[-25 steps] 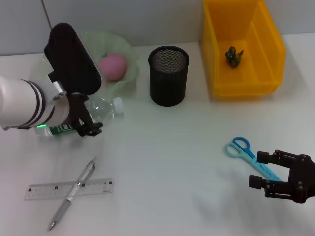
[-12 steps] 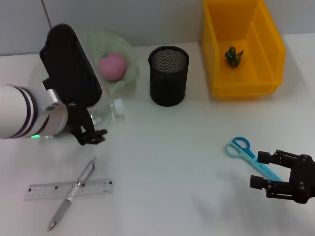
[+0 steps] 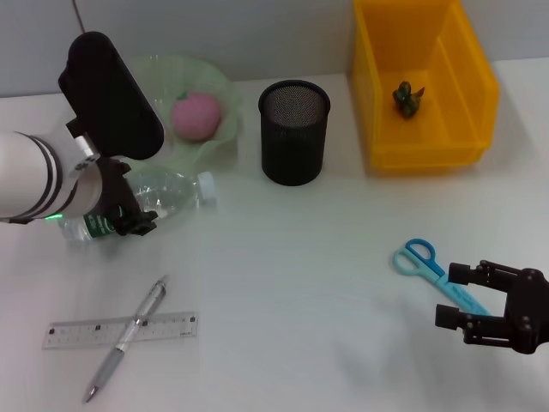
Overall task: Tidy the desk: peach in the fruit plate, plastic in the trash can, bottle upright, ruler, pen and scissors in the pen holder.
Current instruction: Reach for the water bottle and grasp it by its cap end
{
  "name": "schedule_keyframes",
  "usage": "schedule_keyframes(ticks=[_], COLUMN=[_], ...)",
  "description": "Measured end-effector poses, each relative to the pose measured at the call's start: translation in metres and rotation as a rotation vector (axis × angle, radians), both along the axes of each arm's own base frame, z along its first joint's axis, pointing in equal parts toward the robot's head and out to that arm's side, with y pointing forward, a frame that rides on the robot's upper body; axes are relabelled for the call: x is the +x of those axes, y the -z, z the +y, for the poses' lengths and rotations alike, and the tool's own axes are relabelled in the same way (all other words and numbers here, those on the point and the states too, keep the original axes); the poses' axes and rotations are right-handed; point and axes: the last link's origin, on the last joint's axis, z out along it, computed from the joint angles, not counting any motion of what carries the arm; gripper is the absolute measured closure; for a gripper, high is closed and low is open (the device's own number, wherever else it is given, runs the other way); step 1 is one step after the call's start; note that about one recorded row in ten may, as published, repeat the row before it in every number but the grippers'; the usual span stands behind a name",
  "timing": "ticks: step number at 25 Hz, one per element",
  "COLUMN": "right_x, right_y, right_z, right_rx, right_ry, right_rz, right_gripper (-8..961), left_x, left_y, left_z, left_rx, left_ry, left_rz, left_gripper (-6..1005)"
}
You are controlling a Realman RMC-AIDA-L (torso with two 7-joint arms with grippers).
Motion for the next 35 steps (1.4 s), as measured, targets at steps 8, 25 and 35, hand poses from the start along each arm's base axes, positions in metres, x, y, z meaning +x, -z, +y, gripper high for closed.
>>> schedule_keyframes(ticks=[8, 25, 35], right_x=[-0.002, -0.002, -0.003], right_y=[0.000, 0.003, 0.002], right_z=[0.002, 0.002, 0.001], right_rx=[-0.002, -0.011, -0.018], right_ry=[-0.008, -0.006, -0.003], right_rz=[0.000, 0.000, 0.002], right_gripper=[112, 113, 113], left_x=[0.000, 0.011, 0.020], left_y=[0.004, 0.016, 0.022], left_z=[0.006, -0.018, -0.018], left_rx=[-0.011, -0.104, -0.122], left_ry=[0.003, 0.031, 0.091], left_rz=[0.014, 0.064, 0.067], left_gripper=[245, 245, 244])
